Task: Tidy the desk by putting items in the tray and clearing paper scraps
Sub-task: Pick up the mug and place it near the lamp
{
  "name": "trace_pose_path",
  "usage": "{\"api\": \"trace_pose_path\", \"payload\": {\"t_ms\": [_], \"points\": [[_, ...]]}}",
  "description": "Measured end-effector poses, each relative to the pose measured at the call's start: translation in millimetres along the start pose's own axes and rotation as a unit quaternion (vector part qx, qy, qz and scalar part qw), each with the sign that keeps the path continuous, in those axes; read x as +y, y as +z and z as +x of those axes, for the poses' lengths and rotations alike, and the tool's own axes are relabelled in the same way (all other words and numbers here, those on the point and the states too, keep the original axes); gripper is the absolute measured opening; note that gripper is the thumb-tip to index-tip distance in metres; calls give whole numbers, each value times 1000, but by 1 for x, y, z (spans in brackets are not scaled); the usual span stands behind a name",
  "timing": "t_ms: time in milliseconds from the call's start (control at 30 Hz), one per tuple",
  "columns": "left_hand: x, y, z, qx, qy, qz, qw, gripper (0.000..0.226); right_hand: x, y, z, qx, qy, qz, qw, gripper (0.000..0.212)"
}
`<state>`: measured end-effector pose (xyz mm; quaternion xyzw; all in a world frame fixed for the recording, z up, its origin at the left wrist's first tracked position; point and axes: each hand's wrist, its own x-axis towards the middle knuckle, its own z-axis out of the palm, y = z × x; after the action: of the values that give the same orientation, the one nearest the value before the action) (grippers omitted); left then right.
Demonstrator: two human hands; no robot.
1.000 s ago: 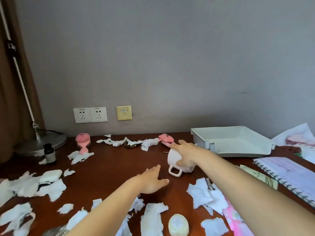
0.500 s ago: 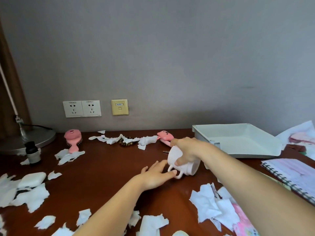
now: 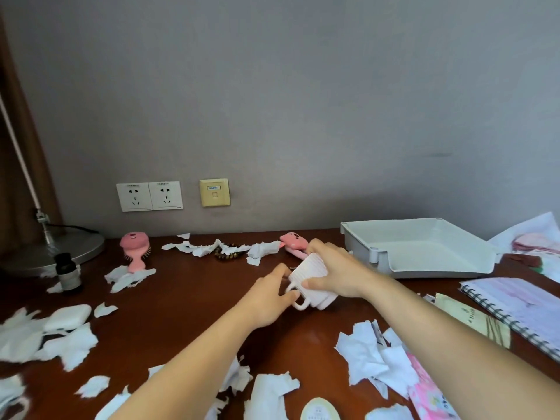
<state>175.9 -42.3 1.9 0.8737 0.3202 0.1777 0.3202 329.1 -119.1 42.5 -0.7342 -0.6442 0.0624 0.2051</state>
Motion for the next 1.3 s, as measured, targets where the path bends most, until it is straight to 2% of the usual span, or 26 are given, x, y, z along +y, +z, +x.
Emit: {"api": "trace_pose_path", "payload": {"t_ms": [133,267,400,467,567,667,700,800,867,1033,1167,1300], "points": [[5,-1,-9,17,12,74,997,19,-2,8,-9,27,-17,25,999,43],[12,-4,-18,51,34,182,981,26,0,16,-20,77,13,63,995,41],[20,-6,-29,36,51,253,965,37,3,23,-30,68,28,64,995,45],[19,-6,-32,32,51,261,963,40,2,25,-32,56,31,76,995,56],[14,-8,-32,33,38,237,970,54,-2,22,-30,10,22,86,996,92],[8,-11,-33,21,16,174,984,76,-11,14,-22,-39,16,29,999,102],[6,-12,-34,18,15,158,987,73,-14,11,-17,-54,12,12,998,101],[2,-16,-35,22,22,136,990,35,-26,-3,-6,-113,4,-67,991,96],[1,-15,-37,23,18,128,991,19,-35,-12,-1,-156,11,-123,980,92],[0,-11,-41,43,8,121,992,13,-46,-17,2,-175,17,-184,967,89],[-2,-24,-51,60,6,138,989,12,-59,-21,1,-163,-18,-188,969,88],[-3,-53,-75,110,5,143,983,14,-90,-25,8,-130,-68,-181,972,90]]}}
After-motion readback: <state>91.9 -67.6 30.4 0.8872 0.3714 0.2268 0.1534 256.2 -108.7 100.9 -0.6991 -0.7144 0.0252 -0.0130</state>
